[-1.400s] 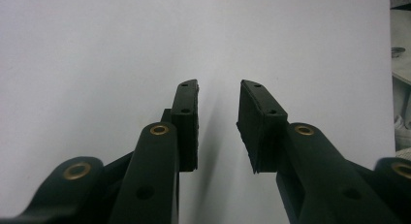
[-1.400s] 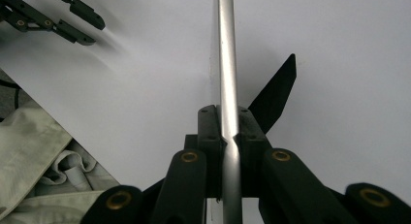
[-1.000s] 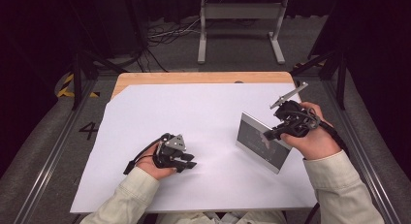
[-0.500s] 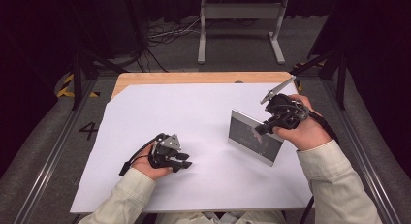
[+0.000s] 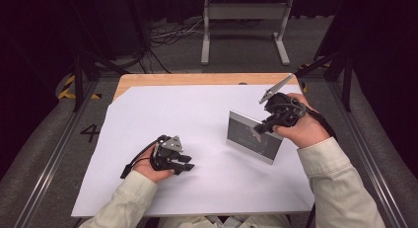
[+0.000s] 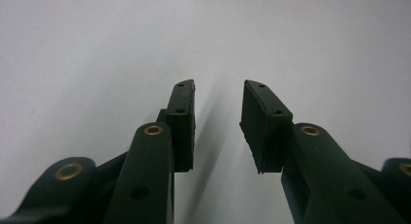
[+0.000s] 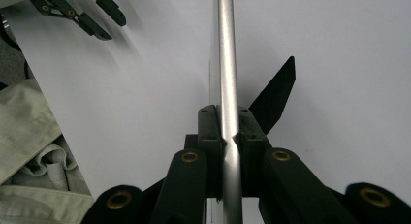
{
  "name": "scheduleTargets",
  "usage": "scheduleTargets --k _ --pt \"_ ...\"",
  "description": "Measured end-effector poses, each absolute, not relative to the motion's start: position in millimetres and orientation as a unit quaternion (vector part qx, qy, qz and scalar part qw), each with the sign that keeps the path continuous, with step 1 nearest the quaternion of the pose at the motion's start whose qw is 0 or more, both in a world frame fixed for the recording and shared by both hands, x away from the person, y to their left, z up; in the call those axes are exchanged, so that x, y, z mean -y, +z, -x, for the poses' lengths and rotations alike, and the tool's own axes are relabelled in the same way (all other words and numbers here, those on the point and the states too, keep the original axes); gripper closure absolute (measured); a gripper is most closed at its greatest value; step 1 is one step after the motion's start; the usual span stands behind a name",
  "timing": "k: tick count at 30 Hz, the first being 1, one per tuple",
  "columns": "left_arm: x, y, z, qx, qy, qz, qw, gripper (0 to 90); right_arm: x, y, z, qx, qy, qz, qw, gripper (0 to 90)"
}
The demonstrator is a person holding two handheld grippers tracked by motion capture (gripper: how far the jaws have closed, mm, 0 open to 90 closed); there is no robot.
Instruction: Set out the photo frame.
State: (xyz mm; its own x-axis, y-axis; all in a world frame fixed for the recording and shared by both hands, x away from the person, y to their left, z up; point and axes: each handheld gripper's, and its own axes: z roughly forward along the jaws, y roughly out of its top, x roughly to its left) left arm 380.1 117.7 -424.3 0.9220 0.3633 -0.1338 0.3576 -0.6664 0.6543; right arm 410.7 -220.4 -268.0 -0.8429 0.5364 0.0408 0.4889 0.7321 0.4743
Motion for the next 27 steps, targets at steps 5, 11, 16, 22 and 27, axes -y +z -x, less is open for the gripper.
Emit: scheduleTargets --k 5,11,16,22,27 --pt "-120 -425 -379 -0.202 0.005 -0.912 0.358 66.4 215 -271 -415 -0.939 0.241 -0.241 0.046 83.7" --pt "-124 -425 -378 -0.207 0.007 -0.910 0.358 66.3 208 -275 -419 -0.945 0.241 -0.218 0.035 83.6" --pt "-124 -426 -378 -0.206 0.007 -0.912 0.354 66.2 203 -277 -421 -0.948 0.251 -0.196 0.026 83.7" --pt "-124 -426 -378 -0.206 0.005 -0.912 0.355 66.1 195 -281 -422 -0.955 0.251 -0.155 0.014 83.7" --pt "-124 -427 -378 -0.207 0.004 -0.912 0.353 66.0 192 -285 -424 -0.957 0.251 -0.141 0.013 83.7"
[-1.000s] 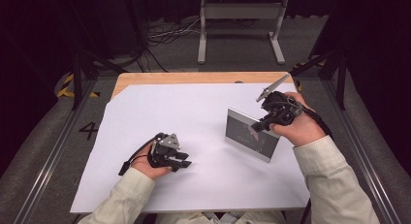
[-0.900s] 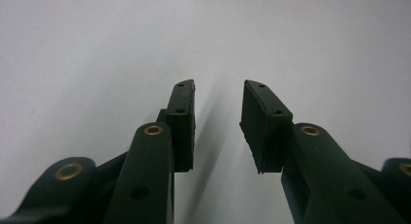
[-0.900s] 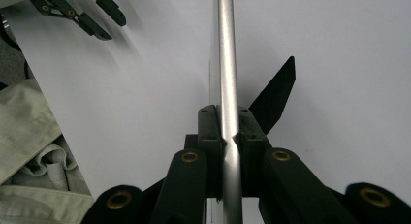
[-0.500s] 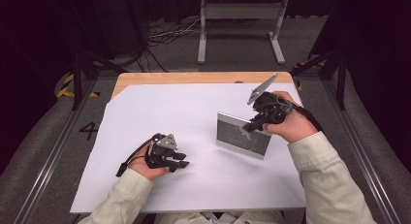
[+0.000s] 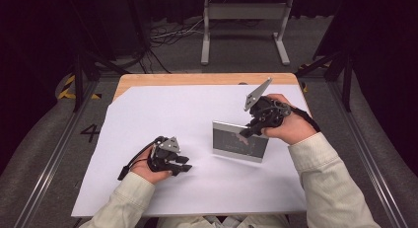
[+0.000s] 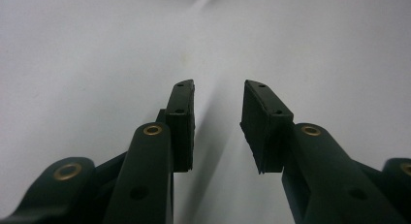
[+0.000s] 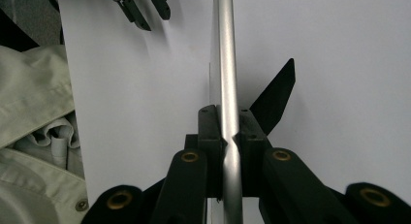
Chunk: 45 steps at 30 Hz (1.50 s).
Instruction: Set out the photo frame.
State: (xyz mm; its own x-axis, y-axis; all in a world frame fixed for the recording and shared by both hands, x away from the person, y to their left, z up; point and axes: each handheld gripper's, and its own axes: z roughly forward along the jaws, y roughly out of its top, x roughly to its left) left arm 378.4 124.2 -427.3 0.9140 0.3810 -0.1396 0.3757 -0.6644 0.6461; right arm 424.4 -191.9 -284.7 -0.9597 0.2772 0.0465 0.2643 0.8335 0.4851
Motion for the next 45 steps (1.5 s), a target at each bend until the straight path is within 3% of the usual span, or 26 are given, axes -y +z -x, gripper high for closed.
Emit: scheduleTargets --k 31,45 --pt "-123 -430 -381 -0.209 -0.005 -0.912 0.353 65.1 192 -298 -430 -0.967 0.246 -0.060 -0.019 83.6" --pt "-121 -431 -383 -0.207 -0.010 -0.913 0.353 64.6 201 -302 -439 -0.970 0.237 -0.047 0.029 76.5"
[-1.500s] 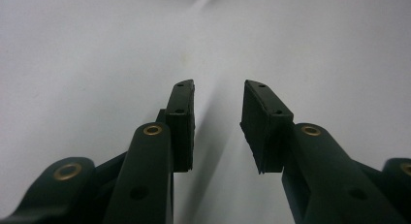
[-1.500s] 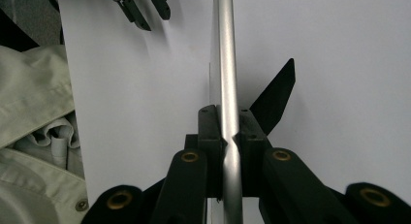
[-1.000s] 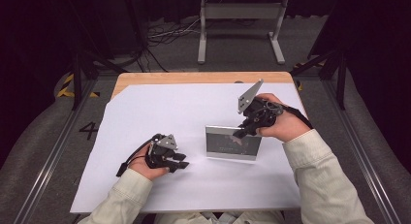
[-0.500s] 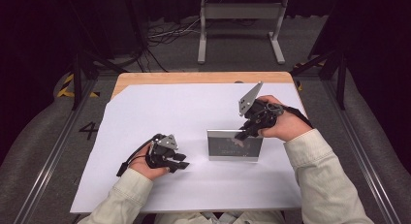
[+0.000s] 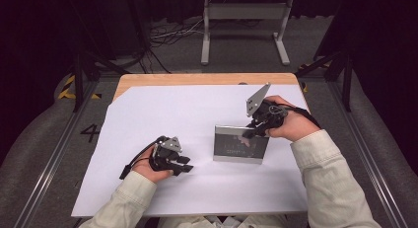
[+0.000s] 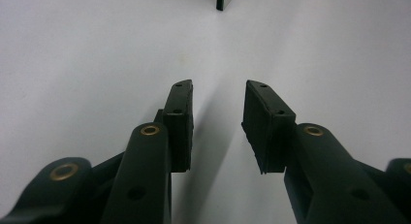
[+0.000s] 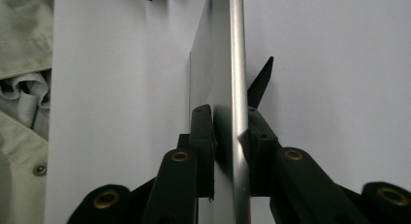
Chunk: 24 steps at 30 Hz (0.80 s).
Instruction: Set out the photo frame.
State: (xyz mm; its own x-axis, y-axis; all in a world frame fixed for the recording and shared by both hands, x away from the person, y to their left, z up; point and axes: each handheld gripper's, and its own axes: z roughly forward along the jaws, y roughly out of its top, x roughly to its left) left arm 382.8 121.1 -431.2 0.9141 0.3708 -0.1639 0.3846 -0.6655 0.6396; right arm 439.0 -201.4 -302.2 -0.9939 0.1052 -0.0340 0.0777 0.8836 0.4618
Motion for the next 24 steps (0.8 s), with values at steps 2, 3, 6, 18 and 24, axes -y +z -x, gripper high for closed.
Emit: scheduleTargets --k 2,3,6,18,24 --pt "-121 -431 -383 -0.206 -0.010 -0.912 0.354 64.6 202 -303 -440 -0.970 0.235 -0.047 0.039 74.9" --pt "-121 -431 -383 -0.207 -0.010 -0.912 0.353 64.6 202 -303 -440 -0.970 0.234 -0.048 0.041 74.6" --pt "-121 -431 -383 -0.207 -0.011 -0.912 0.354 64.6 202 -302 -440 -0.969 0.237 -0.048 0.044 74.4" --pt "-122 -431 -383 -0.213 -0.007 -0.911 0.352 61.4 214 -295 -433 -0.956 0.279 -0.074 0.050 55.0" --pt "-126 -428 -381 -0.222 -0.001 -0.907 0.358 58.0 224 -283 -423 -0.944 0.312 -0.088 0.066 51.9"
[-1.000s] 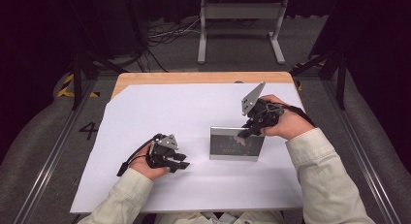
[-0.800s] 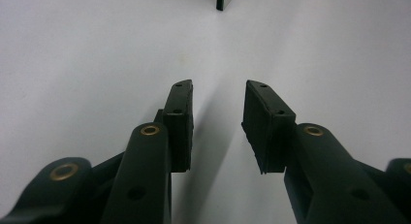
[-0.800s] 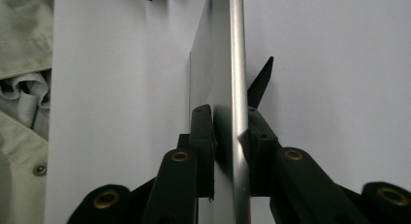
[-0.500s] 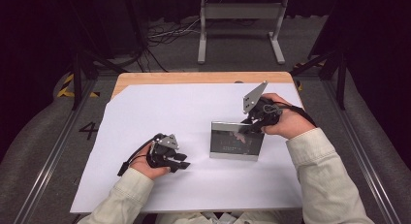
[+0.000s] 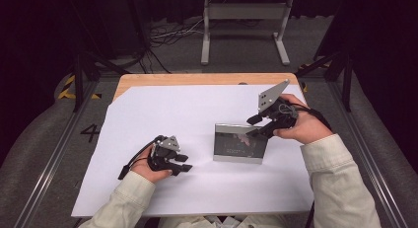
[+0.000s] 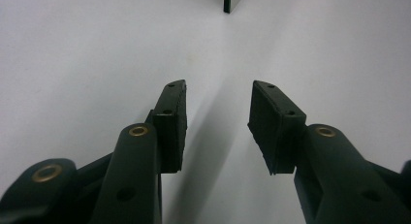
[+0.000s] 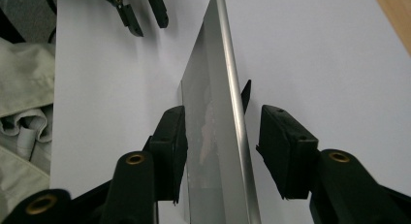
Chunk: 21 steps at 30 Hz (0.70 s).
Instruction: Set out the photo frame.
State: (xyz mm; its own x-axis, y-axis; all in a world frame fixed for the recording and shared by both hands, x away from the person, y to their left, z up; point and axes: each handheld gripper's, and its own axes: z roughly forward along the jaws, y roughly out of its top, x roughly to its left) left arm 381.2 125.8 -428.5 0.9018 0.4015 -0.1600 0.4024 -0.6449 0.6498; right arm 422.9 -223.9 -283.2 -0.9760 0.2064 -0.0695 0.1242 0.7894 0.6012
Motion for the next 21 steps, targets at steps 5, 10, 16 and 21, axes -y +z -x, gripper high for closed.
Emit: scheduleTargets --k 5,10,16,21 --pt "-129 -428 -379 -0.221 0.005 -0.907 0.358 56.5 236 -275 -417 -0.935 0.329 -0.105 0.085 50.6" --pt "-131 -427 -379 -0.224 0.007 -0.905 0.363 56.0 246 -271 -412 -0.928 0.338 -0.123 0.093 48.2" --pt "-132 -427 -380 -0.224 0.006 -0.905 0.363 55.9 259 -268 -406 -0.924 0.345 -0.132 0.102 47.7" --pt "-132 -428 -380 -0.227 0.007 -0.903 0.364 55.9 270 -266 -402 -0.921 0.347 -0.142 0.106 47.5"
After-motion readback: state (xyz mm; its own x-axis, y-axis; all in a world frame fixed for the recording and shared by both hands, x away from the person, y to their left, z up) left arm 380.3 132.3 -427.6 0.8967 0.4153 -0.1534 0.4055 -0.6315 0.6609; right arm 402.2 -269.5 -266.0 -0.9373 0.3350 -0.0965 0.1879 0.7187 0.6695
